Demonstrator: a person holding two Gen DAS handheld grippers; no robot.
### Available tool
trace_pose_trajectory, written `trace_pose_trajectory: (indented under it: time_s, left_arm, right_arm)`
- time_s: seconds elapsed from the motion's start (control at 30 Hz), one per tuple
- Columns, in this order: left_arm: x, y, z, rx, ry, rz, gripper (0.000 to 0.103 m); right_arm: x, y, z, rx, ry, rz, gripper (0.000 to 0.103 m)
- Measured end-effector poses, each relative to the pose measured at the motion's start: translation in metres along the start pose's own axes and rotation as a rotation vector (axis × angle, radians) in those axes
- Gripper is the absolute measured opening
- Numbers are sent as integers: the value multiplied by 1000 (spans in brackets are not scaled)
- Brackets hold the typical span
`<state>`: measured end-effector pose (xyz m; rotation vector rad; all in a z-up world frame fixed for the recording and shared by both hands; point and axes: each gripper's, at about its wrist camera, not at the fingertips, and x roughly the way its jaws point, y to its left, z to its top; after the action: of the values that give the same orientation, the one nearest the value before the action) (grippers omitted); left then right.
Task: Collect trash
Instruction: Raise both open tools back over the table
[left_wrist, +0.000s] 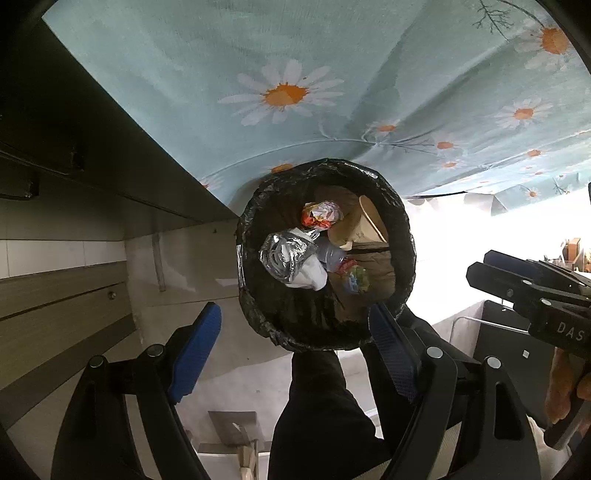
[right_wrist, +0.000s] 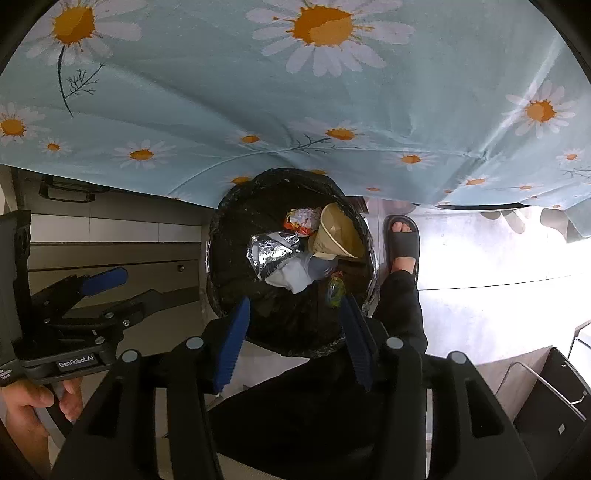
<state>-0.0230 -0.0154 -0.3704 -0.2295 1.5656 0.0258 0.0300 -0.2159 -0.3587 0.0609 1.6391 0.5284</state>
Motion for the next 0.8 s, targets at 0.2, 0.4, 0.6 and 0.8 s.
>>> trace_pose_trajectory:
  time_s: [0.2,0.4,0.6,0.8]
  left_arm:
    - [-20,-2,-2,5,-33,-14,80]
    - [-59,-7,-2,27,-80,-48,80]
    - [-107,-6,5,45,-152,-66,80]
    - [-169,-4,14,78,-254,-46,84]
  right_arm:
    - [-23,8,-1,-34,-32,14,54]
    - [-66,23,-4,-95,-90,29,58]
    - [-121,40,-6,-127,-186,76,77]
    - [-186,60,-1,-179,-302,119,83]
